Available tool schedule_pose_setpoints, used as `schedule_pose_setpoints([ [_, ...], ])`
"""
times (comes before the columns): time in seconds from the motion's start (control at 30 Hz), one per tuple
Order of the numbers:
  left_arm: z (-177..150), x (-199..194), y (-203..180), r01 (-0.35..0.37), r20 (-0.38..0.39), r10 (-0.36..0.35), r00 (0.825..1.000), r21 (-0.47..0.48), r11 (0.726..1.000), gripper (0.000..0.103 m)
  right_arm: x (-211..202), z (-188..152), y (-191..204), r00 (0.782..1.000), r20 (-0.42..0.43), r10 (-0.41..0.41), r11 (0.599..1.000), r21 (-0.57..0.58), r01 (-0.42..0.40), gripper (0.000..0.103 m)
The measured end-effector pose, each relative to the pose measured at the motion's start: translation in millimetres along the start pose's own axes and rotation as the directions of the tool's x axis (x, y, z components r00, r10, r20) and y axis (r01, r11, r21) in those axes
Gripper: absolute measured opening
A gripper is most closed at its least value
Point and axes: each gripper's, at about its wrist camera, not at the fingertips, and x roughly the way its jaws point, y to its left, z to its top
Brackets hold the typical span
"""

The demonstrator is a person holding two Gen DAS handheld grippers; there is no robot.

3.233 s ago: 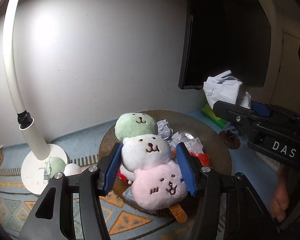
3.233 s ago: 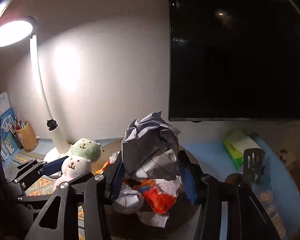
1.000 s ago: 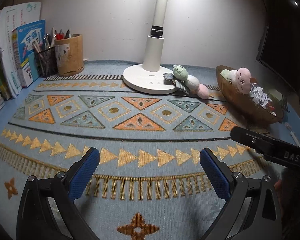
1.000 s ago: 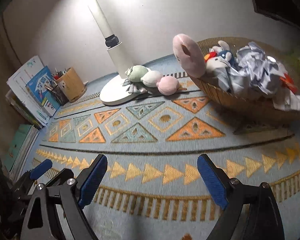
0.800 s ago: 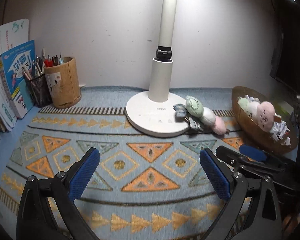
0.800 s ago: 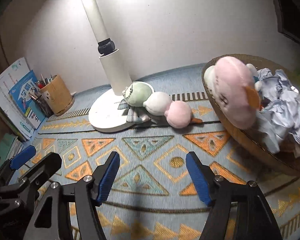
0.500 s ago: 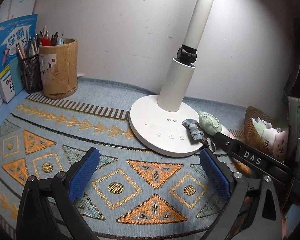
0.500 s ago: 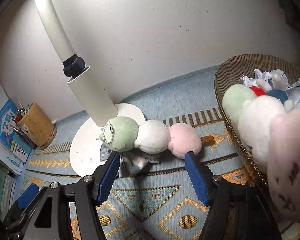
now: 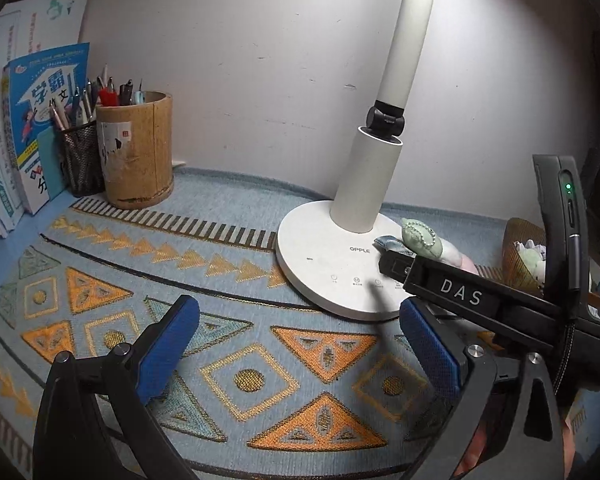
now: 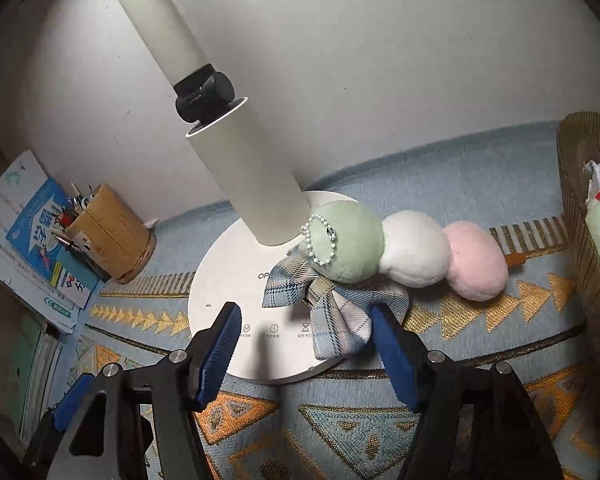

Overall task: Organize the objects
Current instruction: 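Grasp the second green-white-pink plush stack by its pink end with the right tool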

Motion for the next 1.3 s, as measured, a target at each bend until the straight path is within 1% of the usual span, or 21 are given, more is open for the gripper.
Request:
schedule_pose_setpoints([
  [0.07, 2.3, -6.3, 6.0, -0.009, 0.032, 0.009, 0.999, -0.024, 1.0, 0.1, 3.2, 0.8, -2.6, 0.998, -0.023, 0.067, 0.998, 0.02, -0.066, 0.017],
  [0.17, 6.3, -12.5, 16.4, 0.027, 0.05, -0.024, 0.998, -0.063, 0.998, 0.101, -1.1, -6.7, -4.1, 0.997, -0.023, 0.067, 0.997, 0.028, -0.067, 0.015],
  [0.27, 8.9, -11.9, 23.6, 0.051, 0.037, -0.048, 0.998, -0.097, 0.994, 0.101, -19.3, -19.8, 10.2, 0.972, -0.079, 0.221, 0.975, 0.0, -0.222, 0.015],
  [0.33, 11.4, -13.2, 31.2, 0.049, 0.052, -0.042, 0.998, -0.131, 0.99, 0.1, -36.2, -25.3, 20.4, 0.957, -0.127, 0.261, 0.963, -0.037, -0.267, 0.018],
  [0.37, 13.6, -13.0, 37.2, 0.043, 0.055, -0.035, 0.998, -0.153, 0.987, 0.1, -45.0, -24.1, 23.9, 0.96, -0.129, 0.248, 0.964, -0.07, -0.258, 0.019],
  [0.43, 16.0, -12.1, 49.9, 0.043, 0.054, -0.033, 0.998, -0.201, 0.979, 0.1, -63.7, -13.6, 30.0, 0.993, -0.053, 0.11, 0.979, -0.169, -0.117, 0.022],
  [0.47, 16.5, -12.7, 55.6, 0.051, 0.062, -0.038, 0.997, -0.224, 0.973, 0.1, -67.9, -4.8, 35.1, 1.0, -0.011, 0.014, 0.972, -0.233, -0.017, 0.036],
  [0.5, 17.5, -14.1, 59.6, 0.055, 0.07, -0.04, 0.997, -0.234, 0.971, 0.1, -66.4, 5.0, 38.2, 0.997, 0.012, -0.077, 0.954, -0.291, 0.077, 0.07],
  [0.57, 19.4, -13.3, 59.7, 0.054, 0.061, -0.042, 0.997, -0.218, 0.974, 0.1, -54.7, 25.0, 41.6, 0.977, 0.006, -0.213, 0.902, -0.384, 0.199, 0.097],
  [0.67, 17.9, -9.2, 53.9, 0.05, 0.043, -0.043, 0.998, -0.191, 0.98, 0.1, -24.3, 42.8, 37.3, 0.941, -0.122, -0.315, 0.817, -0.54, 0.203, 0.085],
  [0.73, 16.4, -4.5, 49.4, 0.054, 0.018, -0.051, 0.999, -0.173, 0.984, 0.1, 2.3, 39.5, 26.4, 0.876, -0.262, -0.405, 0.747, -0.648, 0.151, 0.079],
  [0.77, 15.0, -2.3, 47.3, 0.053, 0.008, -0.052, 0.999, -0.167, 0.985, 0.1, 10.0, 37.0, 19.9, 0.848, -0.275, -0.453, 0.701, -0.698, 0.148, 0.07],
  [0.83, 14.1, 1.3, 43.8, 0.059, -0.008, -0.061, 0.998, -0.164, 0.985, 0.1, 18.5, 38.1, 10.8, 0.824, -0.245, -0.512, 0.622, -0.767, 0.158, 0.067],
  [0.9, 14.9, 3.7, 40.3, 0.075, -0.014, -0.079, 0.997, -0.164, 0.984, 0.1, 24.0, 46.1, 6.5, 0.817, -0.217, -0.534, 0.59, -0.788, 0.176, 0.067],
  [0.97, 14.1, 5.2, 36.7, 0.071, -0.02, -0.074, 0.997, -0.149, 0.986, 0.1, 31.8, 49.9, 8.9, 0.817, -0.269, -0.51, 0.596, -0.795, 0.111, 0.068],
  [1.03, 12.4, 7.0, 33.8, 0.062, -0.029, -0.066, 0.997, -0.131, 0.989, 0.1, 47.1, 44.5, 12.9, 0.786, -0.305, -0.538, 0.555, -0.83, 0.058, 0.068],
  [1.1, 10.6, 7.9, 31.7, 0.059, -0.034, -0.064, 0.997, -0.12, 0.991, 0.1, 65.4, 37.7, 11.3, 0.743, -0.274, -0.61, 0.488, -0.869, 0.08, 0.067],
  [1.2, 9.5, 10.3, 32.4, 0.056, -0.046, -0.062, 0.997, -0.126, 0.991, 0.1, 66.6, 44.4, 3.1, 0.748, -0.313, -0.585, 0.526, -0.848, 0.057, 0.069],
  [1.23, 9.2, 11.8, 33.1, 0.062, -0.054, -0.07, 0.996, -0.133, 0.989, 0.1, 64.5, 47.4, -2.6, 0.758, -0.354, -0.548, 0.571, -0.82, 0.03, 0.066],
  [1.27, 9.1, 13.6, 34.4, 0.068, -0.063, -0.078, 0.995, -0.142, 0.987, 0.1, 61.8, 50.0, -8.4, 0.766, -0.387, -0.514, 0.612, -0.791, 0.011, 0.054],
  [1.3, 8.8, 15.1, 35.7, 0.072, -0.071, -0.084, 0.994, -0.154, 0.985, 0.1, 59.0, 50.7, -12.9, 0.774, -0.365, -0.517, 0.608, -0.793, 0.032, 0.047],
])
